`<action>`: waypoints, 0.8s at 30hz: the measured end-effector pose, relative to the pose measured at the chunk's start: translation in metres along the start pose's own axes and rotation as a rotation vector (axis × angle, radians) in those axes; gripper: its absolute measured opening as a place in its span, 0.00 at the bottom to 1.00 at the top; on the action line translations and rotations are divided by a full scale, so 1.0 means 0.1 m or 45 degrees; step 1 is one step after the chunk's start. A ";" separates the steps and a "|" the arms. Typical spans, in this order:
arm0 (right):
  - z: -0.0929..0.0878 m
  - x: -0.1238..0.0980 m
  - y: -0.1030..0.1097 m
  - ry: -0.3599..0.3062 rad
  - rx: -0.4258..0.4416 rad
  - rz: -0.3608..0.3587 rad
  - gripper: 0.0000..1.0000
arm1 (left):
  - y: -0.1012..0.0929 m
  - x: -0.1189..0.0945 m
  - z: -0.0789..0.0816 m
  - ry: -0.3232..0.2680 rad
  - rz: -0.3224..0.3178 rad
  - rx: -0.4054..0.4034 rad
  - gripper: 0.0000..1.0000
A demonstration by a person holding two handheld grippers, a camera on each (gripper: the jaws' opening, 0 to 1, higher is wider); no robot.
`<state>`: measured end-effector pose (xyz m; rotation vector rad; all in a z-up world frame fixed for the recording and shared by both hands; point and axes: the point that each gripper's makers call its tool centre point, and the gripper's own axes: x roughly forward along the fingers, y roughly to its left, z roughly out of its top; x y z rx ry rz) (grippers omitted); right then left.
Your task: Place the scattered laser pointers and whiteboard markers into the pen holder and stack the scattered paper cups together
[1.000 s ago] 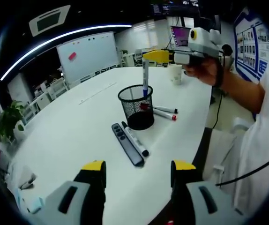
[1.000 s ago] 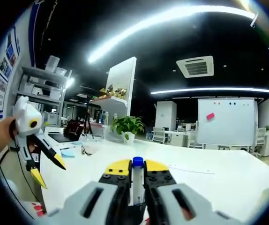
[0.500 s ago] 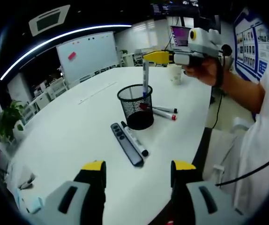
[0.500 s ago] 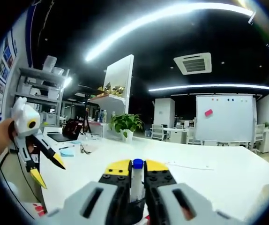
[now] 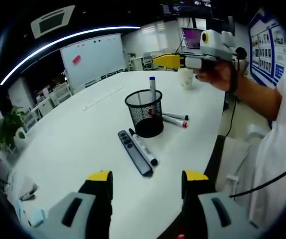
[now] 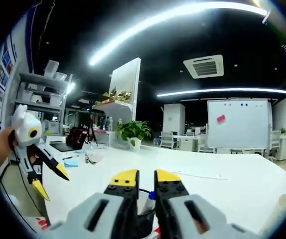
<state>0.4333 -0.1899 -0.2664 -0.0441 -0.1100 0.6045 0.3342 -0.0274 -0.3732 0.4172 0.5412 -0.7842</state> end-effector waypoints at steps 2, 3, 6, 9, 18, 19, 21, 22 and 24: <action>0.00 0.00 0.00 0.002 -0.005 -0.003 0.14 | 0.01 0.00 0.00 0.002 0.003 0.001 0.56; -0.01 0.00 0.01 0.007 -0.003 0.002 0.14 | 0.01 0.00 -0.01 0.002 0.003 0.001 0.56; -0.03 0.01 0.02 0.016 -0.002 0.012 0.14 | 0.00 -0.01 -0.01 0.000 0.001 0.000 0.56; -0.04 0.01 0.02 0.020 -0.004 0.010 0.15 | 0.00 -0.01 -0.01 0.002 0.002 0.000 0.56; -0.13 -0.02 0.00 0.063 -0.009 0.004 0.17 | 0.01 0.00 -0.01 -0.002 0.000 -0.003 0.56; -0.14 -0.02 0.00 0.066 -0.007 0.003 0.18 | 0.01 0.00 -0.01 -0.003 0.000 -0.004 0.56; -0.16 -0.02 -0.01 0.073 0.000 -0.002 0.19 | 0.00 0.00 0.00 -0.003 -0.004 -0.002 0.56; -0.16 -0.03 -0.02 0.075 0.001 -0.004 0.20 | 0.00 0.00 0.00 -0.002 -0.005 -0.001 0.56; -0.18 -0.03 -0.04 0.082 0.004 -0.009 0.20 | 0.00 0.01 0.00 -0.003 -0.006 -0.002 0.56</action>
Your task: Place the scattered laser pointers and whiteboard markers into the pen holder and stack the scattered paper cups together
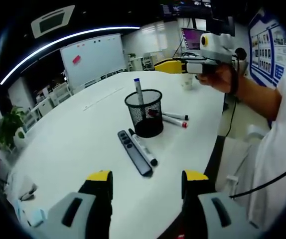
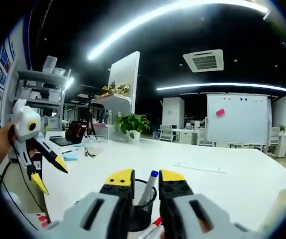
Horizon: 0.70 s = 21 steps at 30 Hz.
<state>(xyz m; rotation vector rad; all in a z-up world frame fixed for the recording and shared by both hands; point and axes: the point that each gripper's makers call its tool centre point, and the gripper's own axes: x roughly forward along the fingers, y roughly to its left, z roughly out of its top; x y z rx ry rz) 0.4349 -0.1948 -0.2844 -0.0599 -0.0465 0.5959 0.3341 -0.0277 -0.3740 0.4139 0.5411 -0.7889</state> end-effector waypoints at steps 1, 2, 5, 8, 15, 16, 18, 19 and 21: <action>-0.01 0.00 -0.01 0.003 0.002 -0.002 0.20 | 0.00 0.00 0.00 0.001 0.000 -0.001 0.56; -0.02 0.00 -0.02 0.005 0.003 -0.004 0.21 | 0.00 0.00 -0.01 0.001 0.001 -0.001 0.56; -0.02 -0.01 -0.02 0.006 -0.007 -0.002 0.23 | 0.01 0.00 -0.01 0.003 0.003 -0.001 0.56; -0.04 -0.01 -0.02 0.014 -0.011 0.001 0.24 | 0.01 0.01 0.00 0.000 0.001 -0.003 0.56; -0.11 -0.02 -0.03 0.035 -0.011 0.001 0.26 | 0.00 0.02 0.00 0.002 -0.003 0.000 0.56; -0.12 -0.03 -0.04 0.037 -0.010 0.000 0.26 | 0.00 0.02 0.00 0.002 -0.002 -0.001 0.56; -0.13 -0.04 -0.05 0.041 -0.008 -0.004 0.26 | 0.00 0.02 0.00 0.002 -0.001 -0.002 0.56; -0.14 -0.05 -0.06 0.043 -0.008 -0.006 0.26 | 0.00 0.02 0.00 0.001 0.000 -0.002 0.56; -0.15 -0.06 -0.06 0.048 -0.006 -0.006 0.26 | -0.01 0.02 0.00 0.001 -0.001 -0.002 0.56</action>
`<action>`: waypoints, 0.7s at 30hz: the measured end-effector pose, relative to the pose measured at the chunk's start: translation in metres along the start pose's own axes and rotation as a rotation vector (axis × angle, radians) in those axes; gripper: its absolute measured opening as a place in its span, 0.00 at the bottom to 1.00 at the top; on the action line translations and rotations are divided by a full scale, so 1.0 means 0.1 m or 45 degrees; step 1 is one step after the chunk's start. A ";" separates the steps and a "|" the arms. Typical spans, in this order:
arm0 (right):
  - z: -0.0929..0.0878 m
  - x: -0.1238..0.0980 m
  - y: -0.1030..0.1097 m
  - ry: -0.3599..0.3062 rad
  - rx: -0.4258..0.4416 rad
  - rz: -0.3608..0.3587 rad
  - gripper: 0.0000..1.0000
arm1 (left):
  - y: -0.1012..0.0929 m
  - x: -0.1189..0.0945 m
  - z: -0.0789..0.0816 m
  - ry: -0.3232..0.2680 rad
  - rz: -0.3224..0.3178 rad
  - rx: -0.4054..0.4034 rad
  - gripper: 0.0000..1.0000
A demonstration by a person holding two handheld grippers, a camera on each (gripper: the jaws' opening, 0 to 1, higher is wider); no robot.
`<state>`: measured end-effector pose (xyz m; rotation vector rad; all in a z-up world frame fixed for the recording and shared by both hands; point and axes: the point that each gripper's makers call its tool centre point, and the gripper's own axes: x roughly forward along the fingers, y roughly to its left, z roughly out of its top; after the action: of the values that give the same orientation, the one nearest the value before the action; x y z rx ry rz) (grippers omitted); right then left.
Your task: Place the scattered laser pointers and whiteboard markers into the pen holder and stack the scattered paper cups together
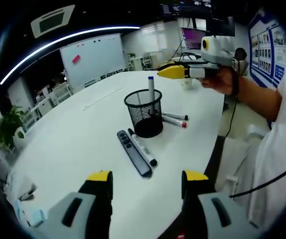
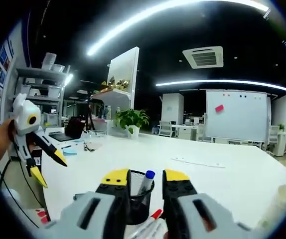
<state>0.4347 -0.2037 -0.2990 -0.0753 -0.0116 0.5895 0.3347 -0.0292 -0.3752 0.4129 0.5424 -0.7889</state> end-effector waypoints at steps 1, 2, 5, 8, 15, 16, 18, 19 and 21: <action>0.00 0.00 0.00 0.003 -0.001 -0.001 0.26 | 0.00 0.00 0.00 0.001 0.000 0.000 0.56; -0.02 -0.01 0.00 0.009 -0.006 -0.003 0.26 | -0.01 0.00 0.00 0.000 -0.001 0.002 0.56; -0.03 -0.02 0.01 0.015 -0.010 -0.006 0.26 | -0.02 -0.01 0.03 -0.006 -0.003 0.007 0.56; -0.04 -0.03 -0.01 0.020 -0.010 -0.016 0.26 | -0.02 0.00 0.04 -0.008 0.000 0.007 0.56; -0.06 -0.06 -0.02 0.024 -0.023 -0.021 0.25 | -0.03 0.00 0.03 -0.002 -0.005 0.013 0.56; -0.07 -0.06 -0.02 0.028 -0.026 -0.022 0.25 | -0.03 0.01 0.03 -0.002 -0.006 0.014 0.56; -0.08 -0.06 -0.02 0.035 -0.027 -0.021 0.25 | -0.04 0.01 0.03 -0.003 -0.007 0.014 0.56; -0.09 -0.06 -0.01 0.038 -0.027 -0.019 0.25 | -0.04 0.01 0.03 -0.004 -0.007 0.013 0.56; -0.11 -0.06 -0.01 0.049 -0.034 -0.018 0.25 | -0.04 0.01 0.03 -0.004 -0.007 0.013 0.56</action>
<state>0.4303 -0.2090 -0.3094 -0.1125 0.0169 0.5734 0.3334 -0.0339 -0.3735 0.4201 0.5371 -0.7975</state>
